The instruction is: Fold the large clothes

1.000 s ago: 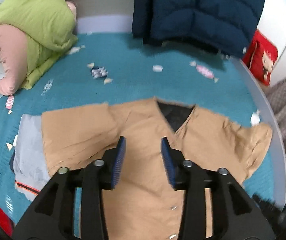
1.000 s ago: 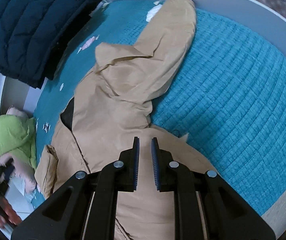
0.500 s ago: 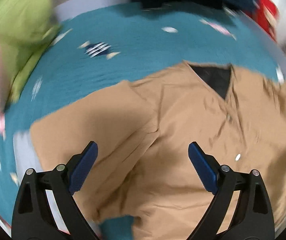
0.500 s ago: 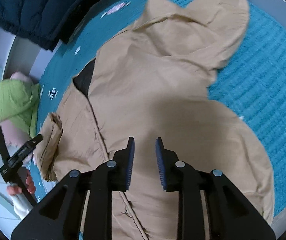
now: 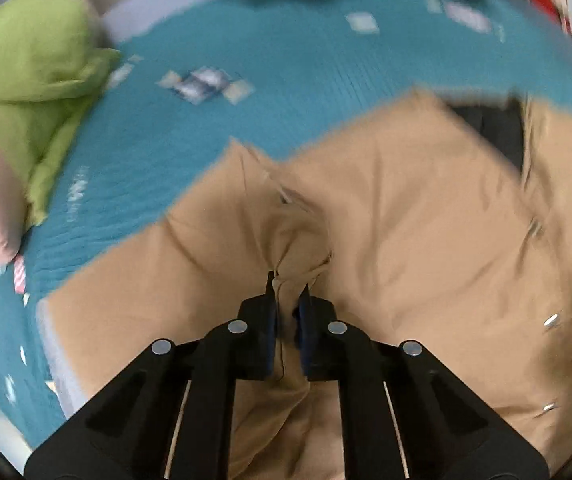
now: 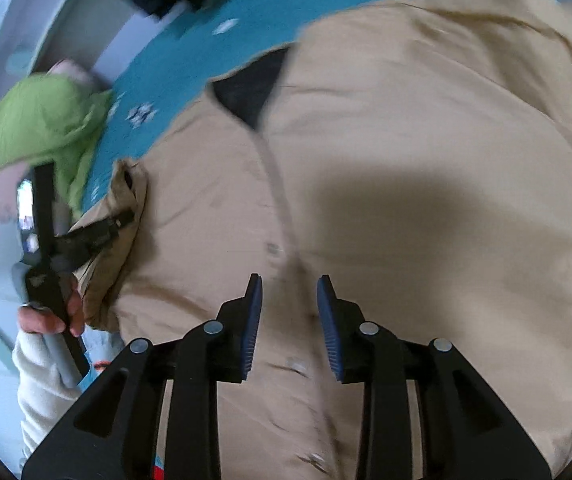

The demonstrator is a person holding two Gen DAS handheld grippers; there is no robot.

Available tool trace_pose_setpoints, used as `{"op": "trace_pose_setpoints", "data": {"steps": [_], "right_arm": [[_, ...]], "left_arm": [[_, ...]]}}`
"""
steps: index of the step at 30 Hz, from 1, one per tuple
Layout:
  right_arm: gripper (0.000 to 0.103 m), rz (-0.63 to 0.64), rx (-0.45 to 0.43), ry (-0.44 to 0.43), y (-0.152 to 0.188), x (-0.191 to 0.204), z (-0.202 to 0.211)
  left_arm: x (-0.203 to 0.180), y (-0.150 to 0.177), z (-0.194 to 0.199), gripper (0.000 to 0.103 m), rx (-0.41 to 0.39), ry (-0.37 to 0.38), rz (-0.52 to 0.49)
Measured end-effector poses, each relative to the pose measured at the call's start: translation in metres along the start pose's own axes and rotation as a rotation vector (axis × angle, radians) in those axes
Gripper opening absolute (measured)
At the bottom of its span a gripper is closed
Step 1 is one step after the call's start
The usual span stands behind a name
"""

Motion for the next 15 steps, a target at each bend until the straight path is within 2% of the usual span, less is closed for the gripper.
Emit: {"op": "trace_pose_setpoints", "data": {"steps": [4, 6, 7, 8, 9, 12, 13, 14, 15], "right_arm": [[0.028, 0.15, 0.029, -0.117, -0.026, 0.066, -0.035], [0.024, 0.204, 0.048, -0.187, -0.032, 0.099, -0.054], [0.021, 0.233, 0.069, -0.26, -0.034, 0.123, -0.069], [0.015, 0.249, 0.101, -0.292, -0.033, 0.138, -0.082], [0.011, 0.261, 0.135, -0.302, -0.031, 0.15, -0.097], [0.01, 0.271, 0.26, -0.305, -0.015, 0.173, -0.156], [0.01, 0.269, 0.286, -0.263, -0.009, 0.172, -0.175], [0.002, 0.253, 0.27, -0.262, -0.009, 0.17, -0.189], [0.001, 0.225, 0.251, -0.312, -0.012, 0.169, -0.194]], "left_arm": [[0.06, -0.024, 0.074, 0.008, -0.167, 0.04, 0.168], [0.083, -0.033, 0.103, 0.008, -0.225, 0.025, 0.216], [0.1, -0.036, 0.122, 0.008, -0.266, 0.021, 0.244], [0.104, -0.036, 0.136, 0.008, -0.289, 0.022, 0.255], [0.117, -0.037, 0.153, 0.008, -0.324, 0.019, 0.271], [0.128, -0.036, 0.193, 0.008, -0.386, 0.026, 0.277], [0.133, -0.034, 0.207, 0.009, -0.415, 0.027, 0.288], [0.134, -0.033, 0.216, 0.009, -0.415, 0.058, 0.298], [0.134, -0.032, 0.223, 0.009, -0.401, 0.105, 0.31]]}}
Point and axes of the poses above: each gripper's, at about its wrist camera, not at the fingertips, and z roughly against the way its jaws point, x to its left, y to its underside, the point moved 8 cm from there along -z, roughly the way its jaws point, and after that the axes turned 11 degrees about z, right-handed, at the moved point
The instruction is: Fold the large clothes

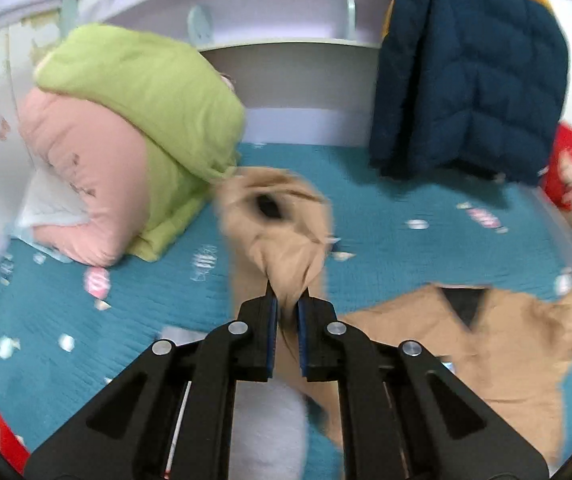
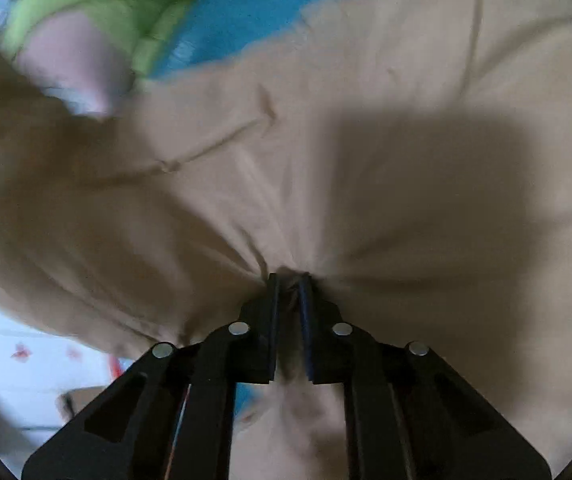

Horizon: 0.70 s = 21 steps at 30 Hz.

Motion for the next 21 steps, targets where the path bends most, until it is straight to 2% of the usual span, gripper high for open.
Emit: {"op": "trace_pose_setpoints", "data": {"steps": [1, 3, 6, 8, 9, 11, 13, 15, 17, 19, 21], "right_arm": [[0.0, -0.052, -0.01, -0.065, -0.002, -0.005, 0.001], [0.0, -0.111, -0.009, -0.108, -0.001, -0.012, 0.008], [0.004, -0.066, -0.06, -0.076, 0.0, -0.012, 0.037], [0.004, -0.073, -0.12, -0.095, 0.004, -0.014, 0.066], [0.004, -0.09, -0.167, -0.103, 0.007, -0.019, 0.086], [0.004, -0.116, -0.264, -0.099, 0.016, -0.036, 0.13], [0.004, -0.152, -0.346, -0.054, 0.031, -0.056, 0.169], [0.006, -0.212, -0.465, 0.029, 0.055, -0.091, 0.225], [0.007, -0.26, -0.538, 0.106, 0.076, -0.116, 0.263], [0.007, -0.31, -0.599, 0.22, 0.109, -0.152, 0.311], [0.007, -0.347, -0.636, 0.299, 0.133, -0.176, 0.342]], "left_arm": [[-0.001, -0.002, 0.007, 0.009, 0.003, 0.025, 0.021], [-0.008, -0.003, 0.016, 0.009, -0.011, 0.026, 0.006], [-0.036, 0.0, 0.027, 0.009, -0.048, 0.041, -0.031], [-0.071, 0.005, 0.033, 0.009, -0.042, 0.111, -0.054], [-0.083, 0.007, 0.035, 0.009, -0.042, 0.131, -0.07], [-0.131, 0.018, 0.039, 0.009, -0.04, 0.196, -0.13], [-0.172, 0.032, 0.038, 0.009, -0.013, 0.26, -0.179], [-0.22, 0.053, 0.03, 0.009, 0.028, 0.323, -0.233], [-0.257, 0.078, 0.018, 0.009, 0.072, 0.355, -0.292], [-0.295, 0.111, 0.0, 0.009, 0.154, 0.394, -0.346], [-0.324, 0.145, -0.022, 0.009, 0.234, 0.412, -0.391]]}}
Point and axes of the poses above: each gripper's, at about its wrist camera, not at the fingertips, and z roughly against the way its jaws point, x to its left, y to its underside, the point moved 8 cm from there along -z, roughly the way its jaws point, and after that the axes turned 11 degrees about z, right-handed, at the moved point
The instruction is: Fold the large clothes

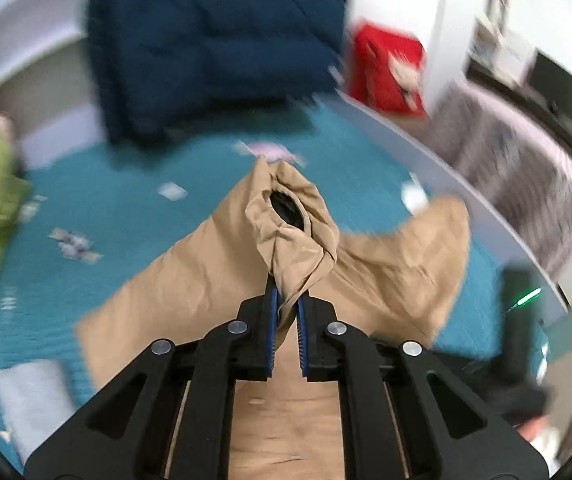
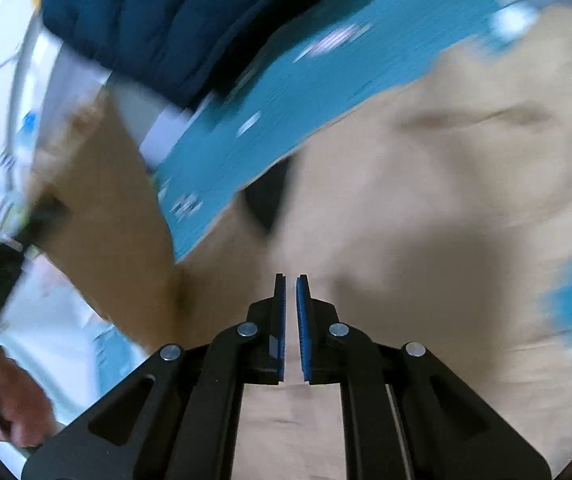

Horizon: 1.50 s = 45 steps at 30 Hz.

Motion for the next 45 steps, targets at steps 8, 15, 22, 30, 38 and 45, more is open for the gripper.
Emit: {"op": "trace_pose_setpoints", "data": {"steps": [8, 15, 22, 30, 38, 45], "right_arm": [[0.007, -0.13, -0.032, 0.128, 0.008, -0.076, 0.039], [0.043, -0.078, 0.01, 0.071, -0.005, -0.034, 0.015], [0.052, 0.058, 0.092, 0.021, 0.002, 0.022, -0.03], [0.015, 0.125, 0.287, 0.09, 0.029, 0.035, -0.112], [0.013, 0.079, 0.325, 0.092, 0.04, 0.026, -0.132], [0.058, 0.228, 0.153, 0.069, 0.01, 0.058, -0.055]], "left_arm": [[-0.026, 0.109, -0.147, 0.016, 0.362, -0.123, -0.201], [-0.017, 0.1, -0.074, 0.083, 0.224, -0.035, -0.147], [0.089, 0.093, -0.029, 0.057, 0.136, -0.186, 0.105], [0.217, 0.18, -0.065, 0.0, 0.359, -0.386, 0.406], [0.232, 0.181, -0.065, 0.002, 0.327, -0.349, 0.453], [0.21, 0.157, -0.037, 0.084, 0.262, -0.339, 0.409]]}}
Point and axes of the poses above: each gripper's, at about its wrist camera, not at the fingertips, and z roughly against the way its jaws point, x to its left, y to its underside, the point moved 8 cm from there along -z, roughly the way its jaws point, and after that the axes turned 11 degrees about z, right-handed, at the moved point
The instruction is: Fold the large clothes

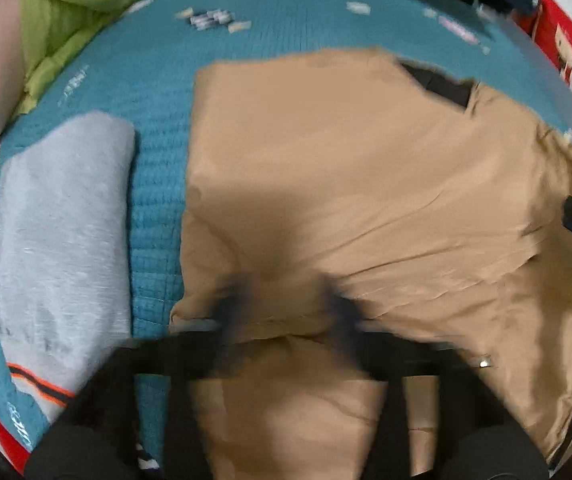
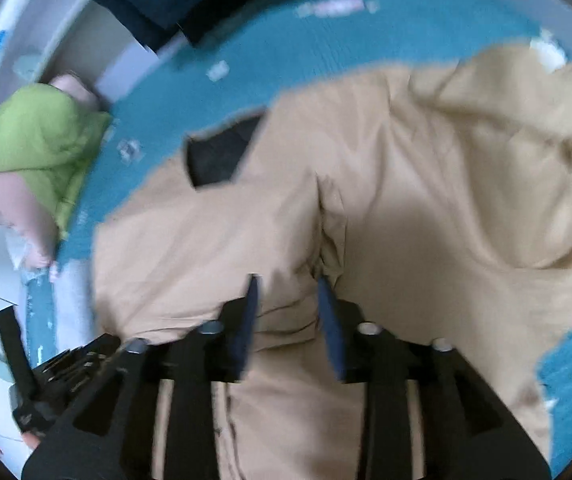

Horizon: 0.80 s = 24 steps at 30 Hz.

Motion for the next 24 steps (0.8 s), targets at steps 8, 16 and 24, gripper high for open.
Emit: {"op": "trace_pose_setpoints", "data": {"steps": [8, 16, 24], "right_arm": [[0.082, -0.089, -0.218, 0.156, -0.026, -0.089, 0.092], [0.081, -0.338, -0.203, 0.365, -0.034, -0.263, 0.089], [0.058, -0.447, -0.219, 0.356, -0.054, -0.338, 0.039]], "left_arm": [[-0.058, 0.002, 0.042, 0.088, -0.093, 0.069, -0.069], [-0.114, 0.015, 0.04, 0.088, -0.09, 0.107, -0.128], [-0.166, 0.014, 0.032, 0.088, -0.074, 0.154, -0.153]]}}
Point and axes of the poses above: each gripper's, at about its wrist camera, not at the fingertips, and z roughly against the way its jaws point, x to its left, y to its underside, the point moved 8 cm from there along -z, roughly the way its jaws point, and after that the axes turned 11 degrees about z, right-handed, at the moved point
